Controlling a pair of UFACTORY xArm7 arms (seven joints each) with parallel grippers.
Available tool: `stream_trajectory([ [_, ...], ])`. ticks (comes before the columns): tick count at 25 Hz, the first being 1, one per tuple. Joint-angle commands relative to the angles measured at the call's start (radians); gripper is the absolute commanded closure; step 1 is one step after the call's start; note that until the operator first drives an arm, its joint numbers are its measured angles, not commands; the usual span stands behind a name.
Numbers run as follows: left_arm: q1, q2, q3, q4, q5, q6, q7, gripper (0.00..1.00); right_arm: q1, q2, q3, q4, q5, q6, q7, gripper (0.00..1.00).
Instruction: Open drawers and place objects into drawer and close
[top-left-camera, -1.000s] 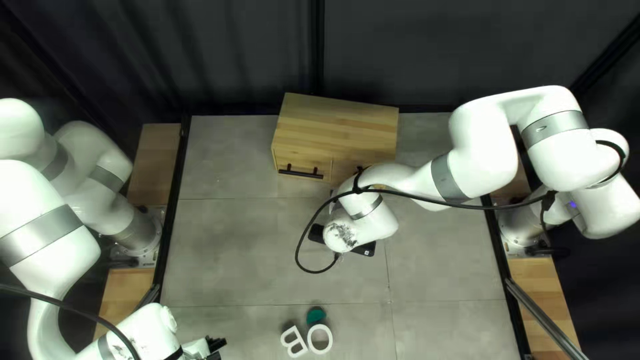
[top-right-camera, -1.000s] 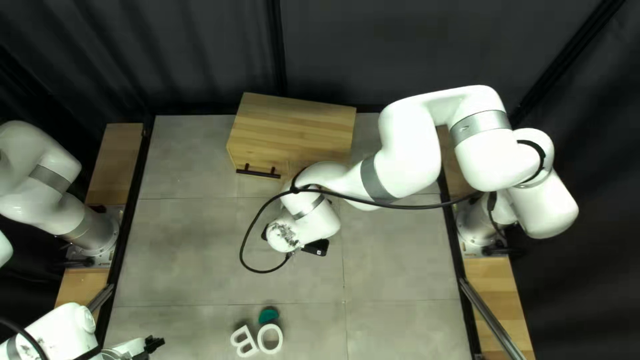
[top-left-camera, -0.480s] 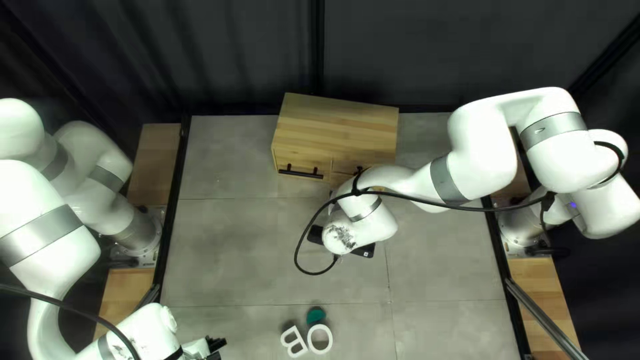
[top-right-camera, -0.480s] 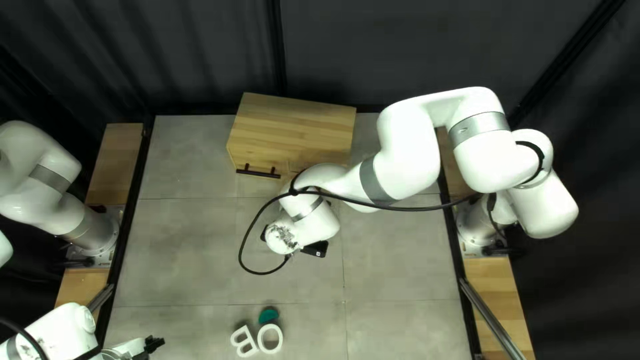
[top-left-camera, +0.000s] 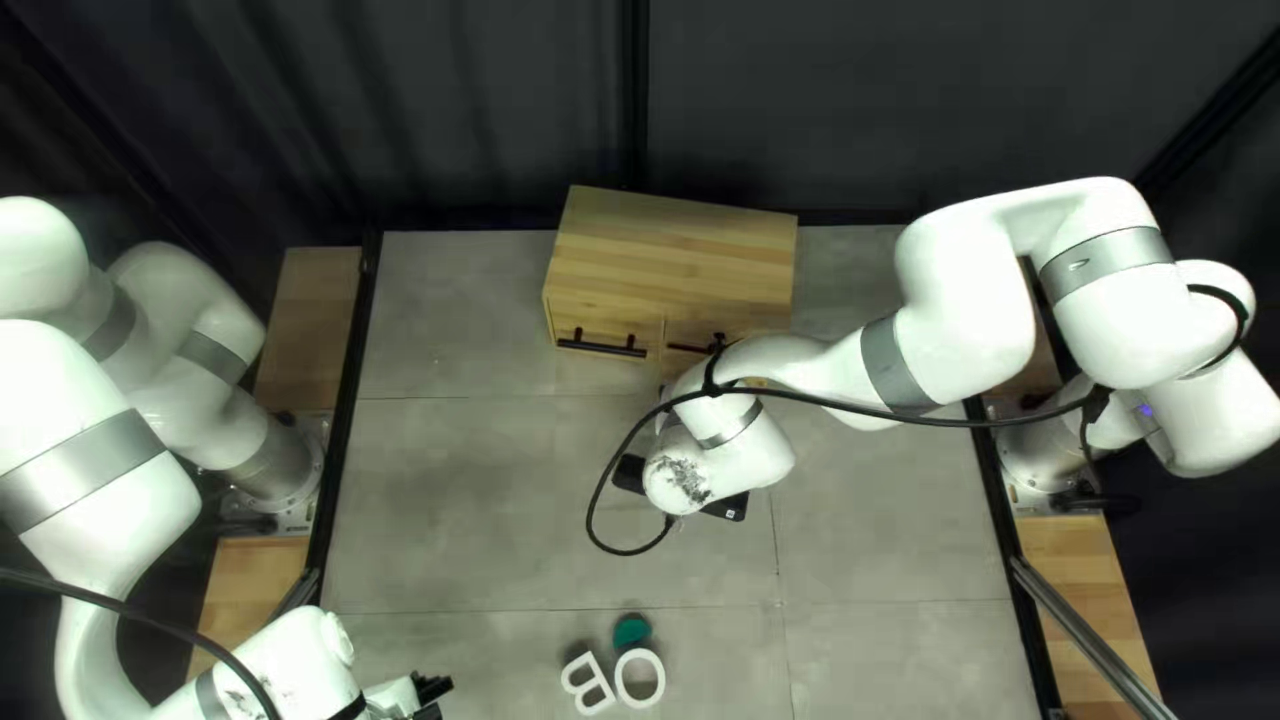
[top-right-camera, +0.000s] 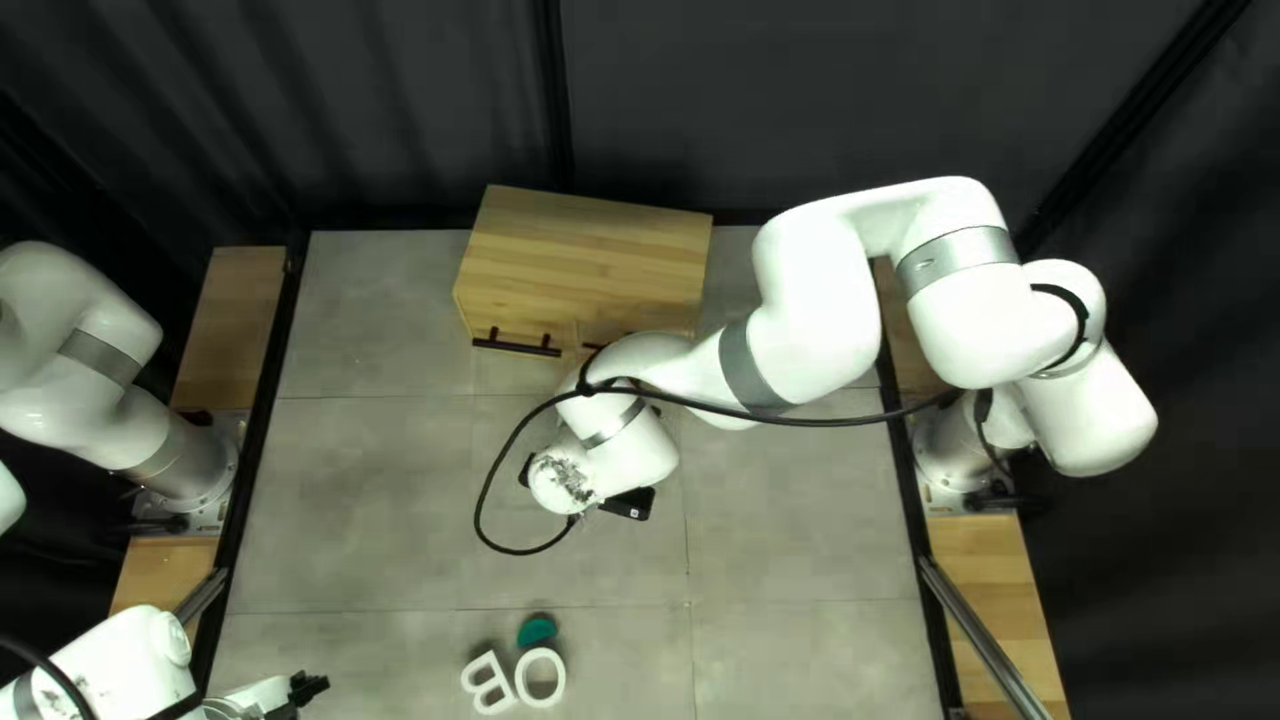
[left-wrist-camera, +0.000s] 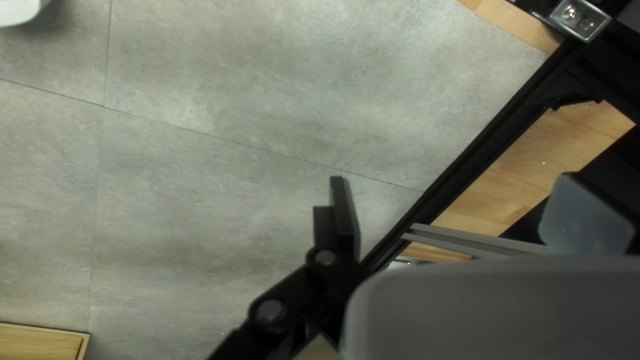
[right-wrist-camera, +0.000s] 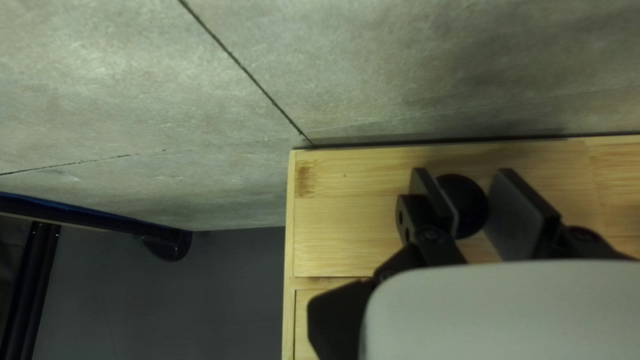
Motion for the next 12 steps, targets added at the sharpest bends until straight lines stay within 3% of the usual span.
stream_trajectory([
  [1, 0.0, 0.0, 0.0, 0.0, 0.0, 0.0, 0.0, 0.0, 0.005, 0.002, 0.004, 0.012, 0.004, 0.01, -0.001, 0.96],
  [12, 0.0, 0.0, 0.0, 0.0, 0.0, 0.0, 0.0, 0.0, 0.015, 0.02, 0.011, 0.034, 0.008, 0.02, -0.003, 0.97],
])
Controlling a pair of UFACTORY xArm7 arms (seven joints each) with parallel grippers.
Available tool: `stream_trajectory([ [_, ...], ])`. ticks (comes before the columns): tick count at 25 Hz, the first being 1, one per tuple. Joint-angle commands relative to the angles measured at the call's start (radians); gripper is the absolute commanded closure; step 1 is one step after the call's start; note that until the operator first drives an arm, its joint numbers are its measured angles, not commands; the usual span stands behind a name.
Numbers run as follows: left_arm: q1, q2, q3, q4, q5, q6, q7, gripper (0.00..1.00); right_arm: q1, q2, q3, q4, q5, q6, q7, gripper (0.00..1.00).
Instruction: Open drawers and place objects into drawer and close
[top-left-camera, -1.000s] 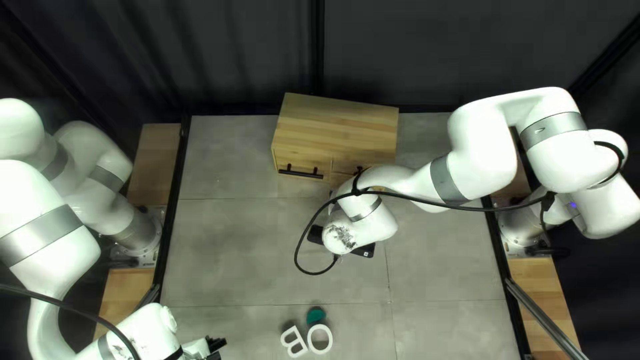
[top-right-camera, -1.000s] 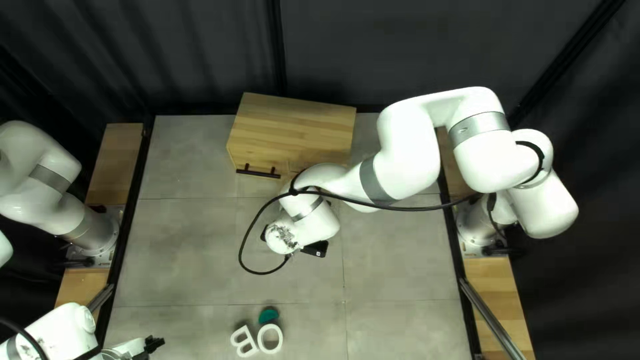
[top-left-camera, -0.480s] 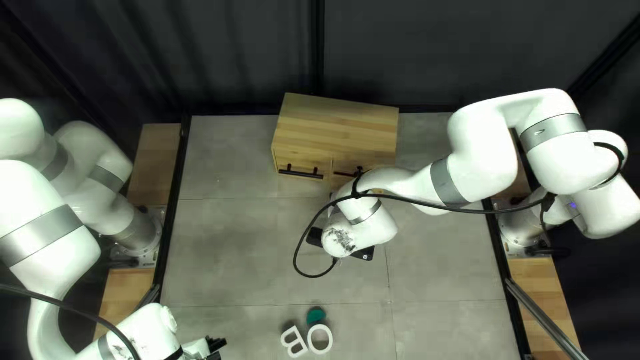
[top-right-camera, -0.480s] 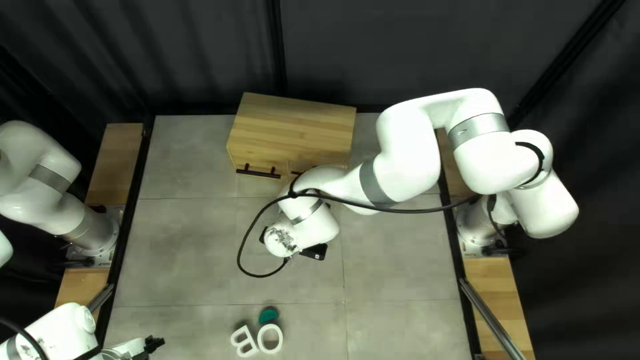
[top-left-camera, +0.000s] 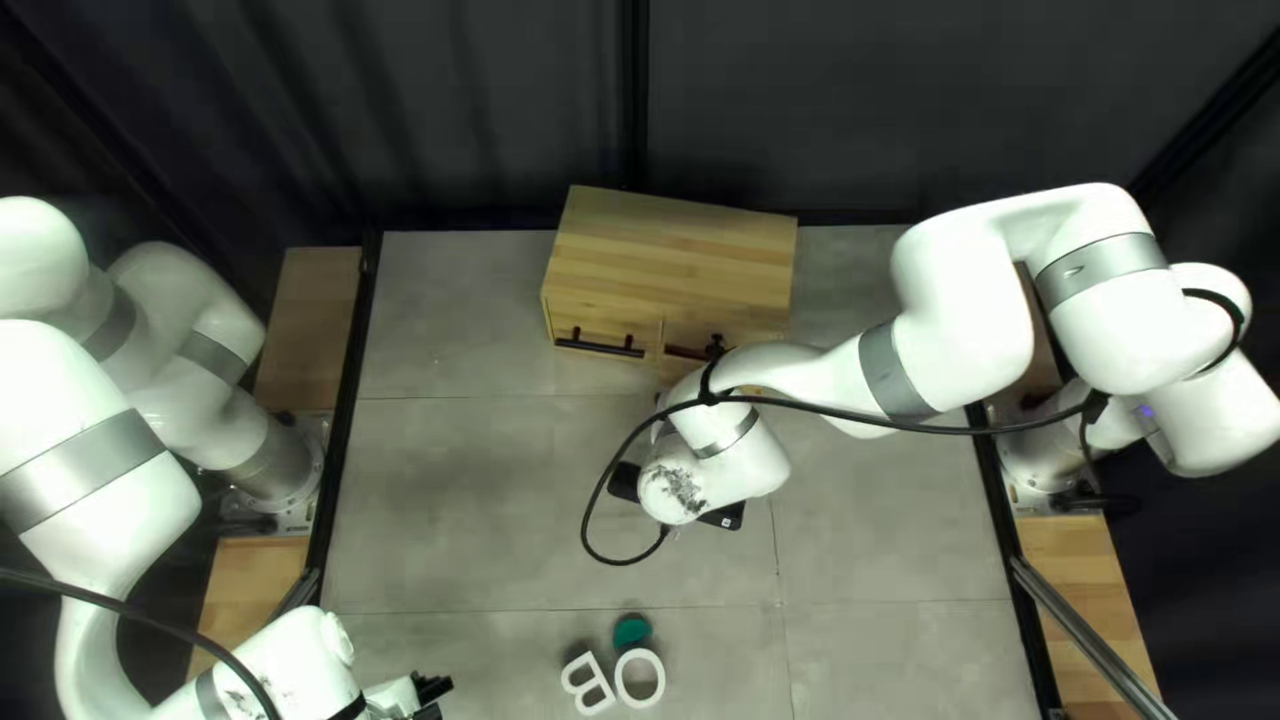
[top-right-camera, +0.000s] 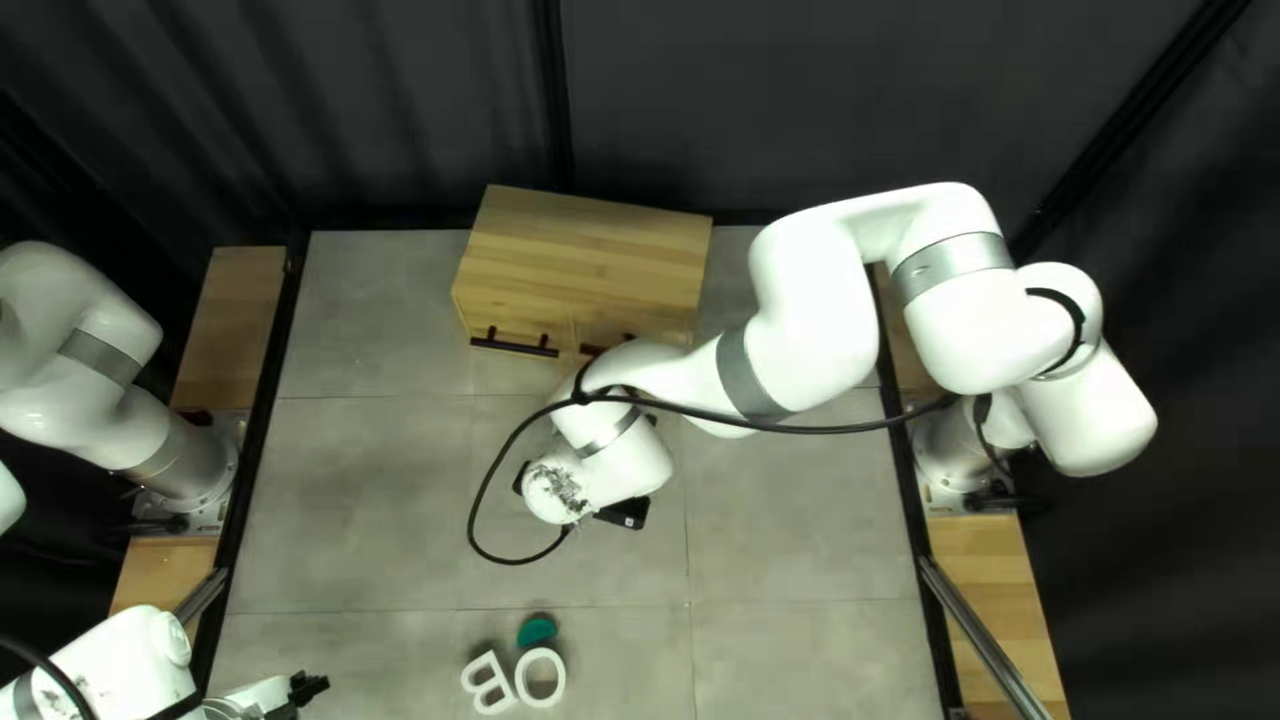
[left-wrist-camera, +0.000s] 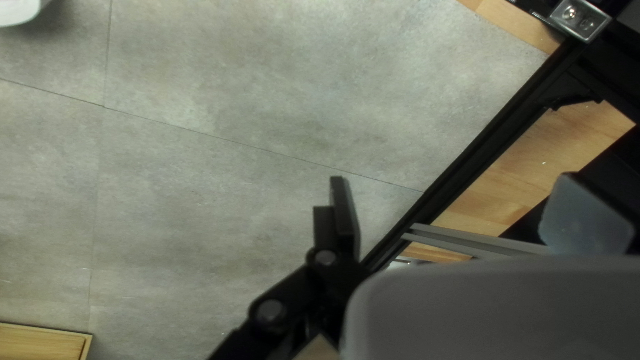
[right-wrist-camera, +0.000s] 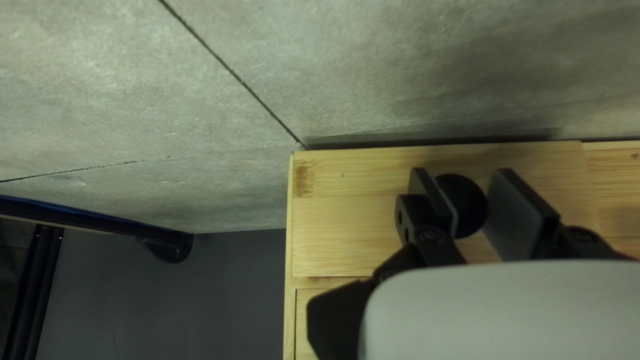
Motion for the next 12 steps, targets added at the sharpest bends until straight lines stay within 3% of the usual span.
stream_trajectory([
  [1, 0.0, 0.0, 0.0, 0.0, 0.0, 0.0, 0.0, 0.0, 0.003, 0.009, 0.002, 0.008, 0.001, 0.003, 0.0, 0.97],
  [12, 0.0, 0.0, 0.0, 0.0, 0.0, 0.0, 0.0, 0.0, 0.018, -0.001, 0.009, 0.012, 0.005, 0.024, 0.004, 0.97],
])
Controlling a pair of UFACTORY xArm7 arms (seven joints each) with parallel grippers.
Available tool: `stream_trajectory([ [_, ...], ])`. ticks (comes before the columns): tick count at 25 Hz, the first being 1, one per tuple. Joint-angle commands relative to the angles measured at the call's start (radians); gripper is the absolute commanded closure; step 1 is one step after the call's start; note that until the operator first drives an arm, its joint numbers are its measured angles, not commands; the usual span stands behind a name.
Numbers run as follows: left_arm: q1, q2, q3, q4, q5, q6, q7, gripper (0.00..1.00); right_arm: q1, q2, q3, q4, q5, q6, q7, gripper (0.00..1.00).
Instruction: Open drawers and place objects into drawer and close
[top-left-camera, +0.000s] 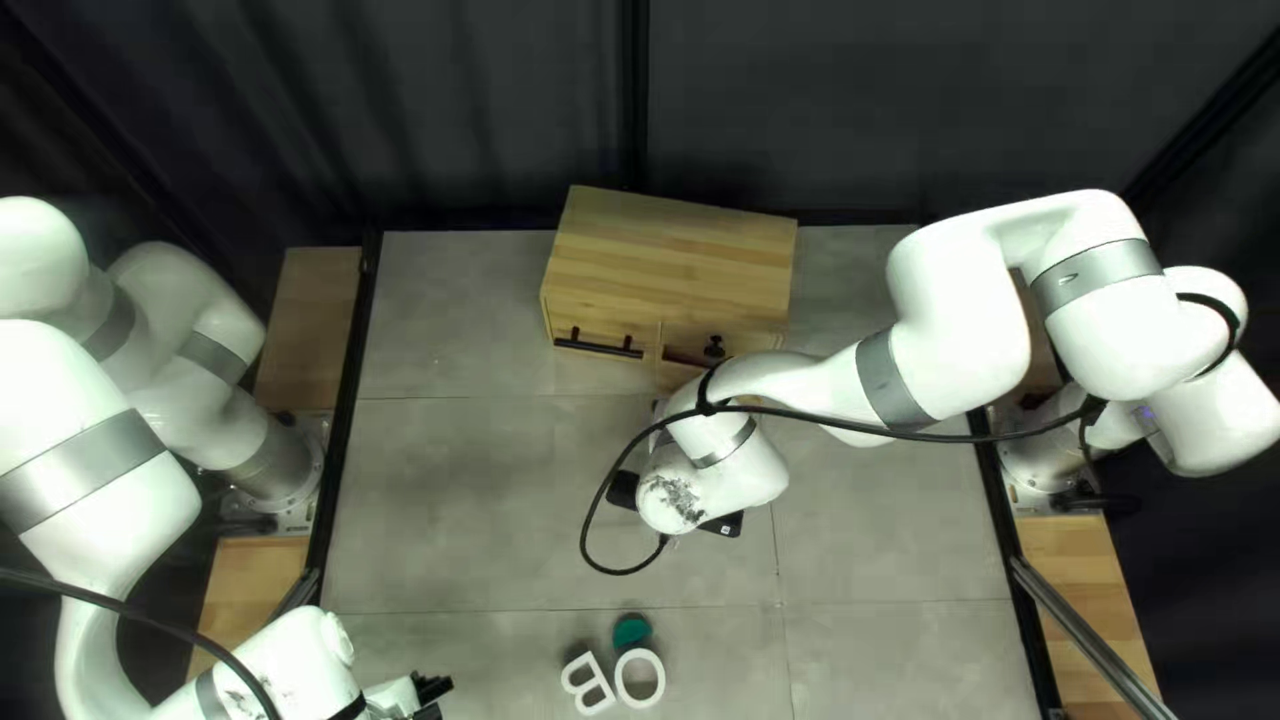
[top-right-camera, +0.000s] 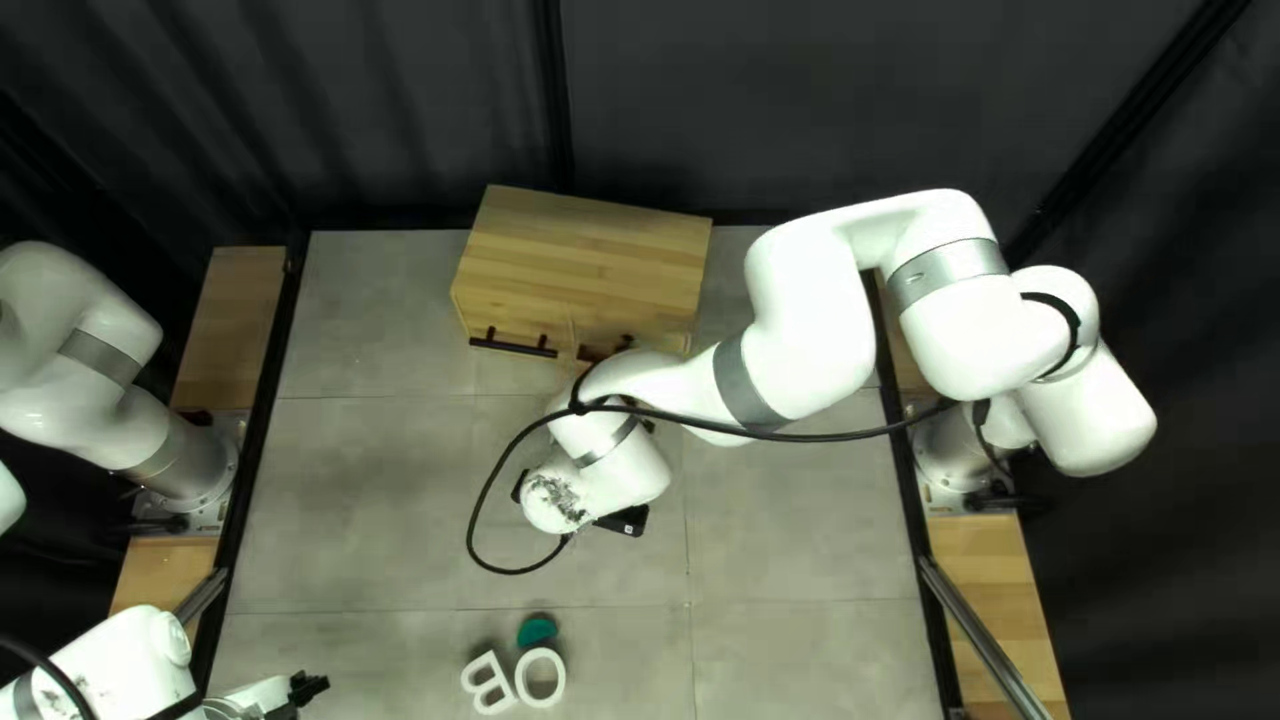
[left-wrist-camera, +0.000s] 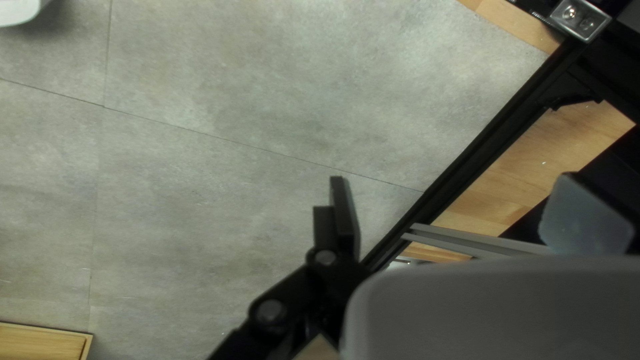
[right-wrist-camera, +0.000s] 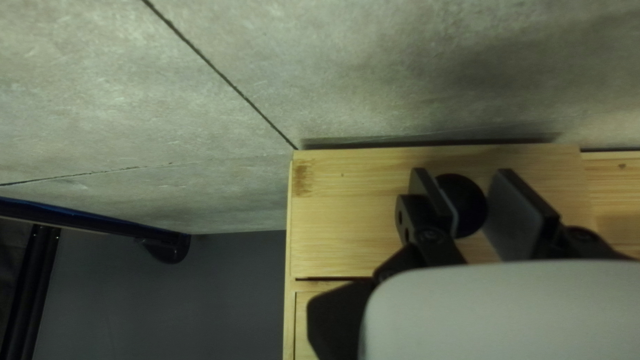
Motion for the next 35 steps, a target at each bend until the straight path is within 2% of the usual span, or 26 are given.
stream_trajectory([
  [1, 0.0, 0.0, 0.0, 0.0, 0.0, 0.0, 0.0, 0.0, 0.006, 0.002, 0.003, 0.008, 0.002, 0.009, 0.0, 0.97],
  [16, 0.0, 0.0, 0.0, 0.0, 0.0, 0.0, 0.0, 0.0, 0.016, 0.01, 0.009, 0.029, 0.005, 0.026, -0.003, 0.96],
  [17, 0.0, 0.0, 0.0, 0.0, 0.0, 0.0, 0.0, 0.0, 0.019, 0.008, 0.011, 0.035, 0.008, 0.034, -0.006, 0.89],
  [18, 0.0, 0.0, 0.0, 0.0, 0.0, 0.0, 0.0, 0.0, 0.02, 0.006, 0.012, 0.04, 0.01, 0.041, -0.01, 0.51],
  [19, 0.0, 0.0, 0.0, 0.0, 0.0, 0.0, 0.0, 0.0, 0.024, -0.001, 0.014, 0.048, 0.013, 0.056, -0.017, 0.05],
  [20, 0.0, 0.0, 0.0, 0.0, 0.0, 0.0, 0.0, 0.0, 0.026, -0.005, 0.015, 0.056, 0.016, 0.067, -0.022, 0.0],
  [26, 0.0, 0.0, 0.0, 0.0, 0.0, 0.0, 0.0, 0.0, 0.044, -0.037, 0.024, 0.099, 0.03, 0.145, -0.056, 0.0],
  [35, 0.0, 0.0, 0.0, 0.0, 0.0, 0.0, 0.0, 0.0, 0.02, -0.029, 0.021, 0.086, 0.049, 0.108, -0.051, 0.0],
])
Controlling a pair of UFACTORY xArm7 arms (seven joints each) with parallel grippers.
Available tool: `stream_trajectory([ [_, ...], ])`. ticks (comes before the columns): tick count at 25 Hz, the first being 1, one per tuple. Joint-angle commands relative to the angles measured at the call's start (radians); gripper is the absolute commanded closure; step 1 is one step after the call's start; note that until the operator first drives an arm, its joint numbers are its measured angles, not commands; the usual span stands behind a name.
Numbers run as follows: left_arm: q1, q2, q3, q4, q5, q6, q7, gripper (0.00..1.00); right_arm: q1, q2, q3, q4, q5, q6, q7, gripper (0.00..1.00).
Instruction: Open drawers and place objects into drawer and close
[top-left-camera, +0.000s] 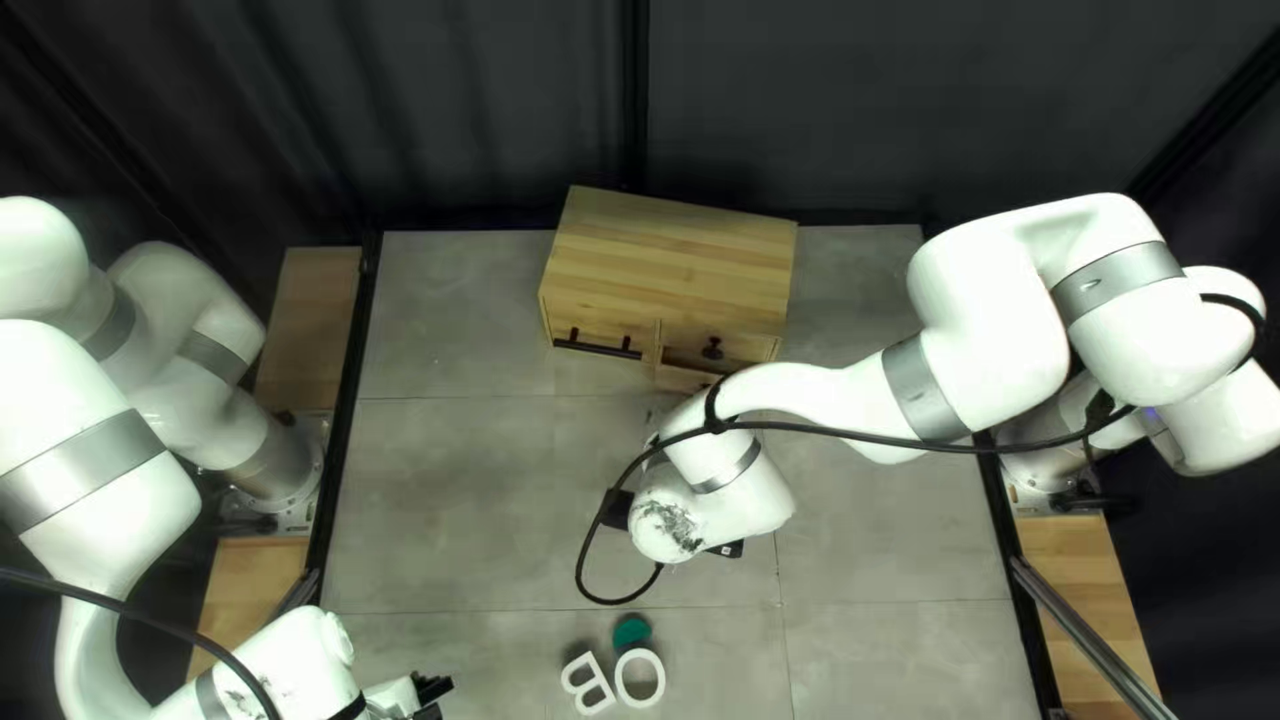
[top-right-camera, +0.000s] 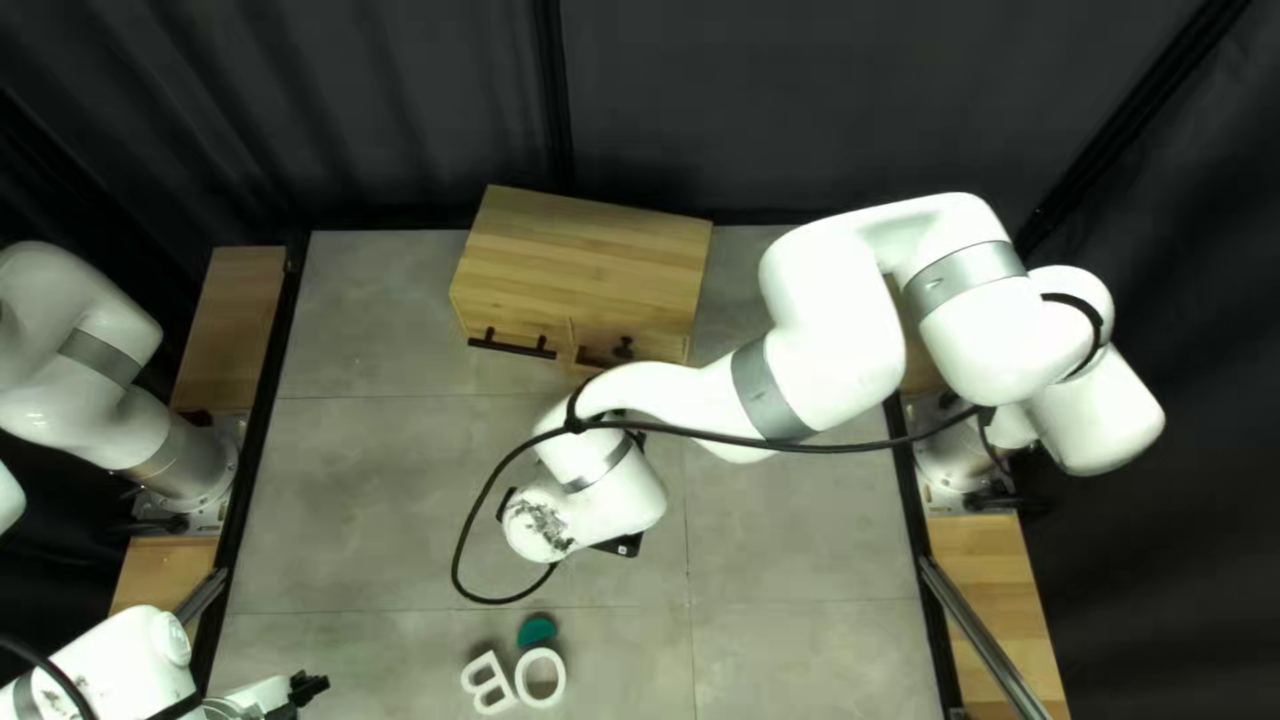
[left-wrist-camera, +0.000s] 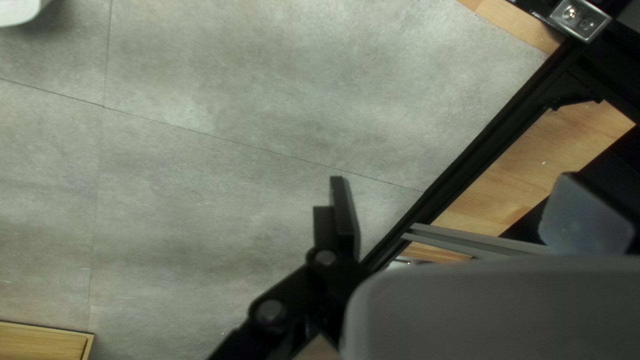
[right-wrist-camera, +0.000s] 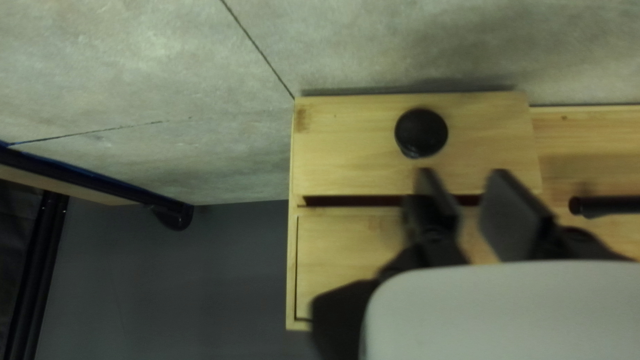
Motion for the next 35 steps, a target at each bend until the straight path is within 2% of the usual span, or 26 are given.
stream_trajectory([
  [1, 0.0, 0.0, 0.0, 0.0, 0.0, 0.0, 0.0, 0.0, -0.013, 0.008, -0.003, -0.016, 0.004, -0.032, 0.009, 0.0],
  [8, 0.0, 0.0, 0.0, 0.0, 0.0, 0.0, 0.0, 0.0, -0.039, 0.022, -0.007, -0.042, 0.012, -0.098, 0.019, 0.0],
  [11, 0.0, 0.0, 0.0, 0.0, 0.0, 0.0, 0.0, 0.0, -0.049, 0.017, -0.009, -0.066, 0.011, -0.128, 0.021, 0.06],
  [19, 0.0, 0.0, 0.0, 0.0, 0.0, 0.0, 0.0, 0.0, -0.057, 0.017, -0.005, -0.076, 0.009, -0.149, 0.002, 0.1],
  [21, 0.0, 0.0, 0.0, 0.0, 0.0, 0.0, 0.0, 0.0, -0.061, 0.014, -0.007, -0.085, 0.006, -0.159, -0.002, 0.24],
  [23, 0.0, 0.0, 0.0, 0.0, 0.0, 0.0, 0.0, 0.0, -0.065, 0.013, -0.008, -0.09, 0.004, -0.165, -0.005, 0.29],
  [25, 0.0, 0.0, 0.0, 0.0, 0.0, 0.0, 0.0, 0.0, -0.067, 0.014, -0.009, -0.089, 0.003, -0.168, -0.008, 0.42],
  [26, 0.0, 0.0, 0.0, 0.0, 0.0, 0.0, 0.0, 0.0, -0.069, 0.015, -0.009, -0.089, 0.003, -0.17, -0.009, 0.46],
  [28, 0.0, 0.0, 0.0, 0.0, 0.0, 0.0, 0.0, 0.0, -0.07, 0.015, -0.01, -0.091, 0.002, -0.172, -0.01, 0.46],
  [30, 0.0, 0.0, 0.0, 0.0, 0.0, 0.0, 0.0, 0.0, -0.071, 0.015, -0.01, -0.091, 0.003, -0.173, -0.012, 0.57],
  [31, 0.0, 0.0, 0.0, 0.0, 0.0, 0.0, 0.0, 0.0, -0.072, 0.015, -0.01, -0.09, 0.002, -0.172, -0.013, 0.59],
  [32, 0.0, 0.0, 0.0, 0.0, 0.0, 0.0, 0.0, 0.0, -0.072, 0.015, -0.01, -0.09, 0.002, -0.173, -0.013, 0.78],
  [33, 0.0, 0.0, 0.0, 0.0, 0.0, 0.0, 0.0, 0.0, -0.072, 0.015, -0.01, -0.091, 0.002, -0.173, -0.014, 0.84],
  [35, 0.0, 0.0, 0.0, 0.0, 0.0, 0.0, 0.0, 0.0, -0.073, 0.016, -0.011, -0.092, 0.001, -0.173, -0.015, 0.85],
])
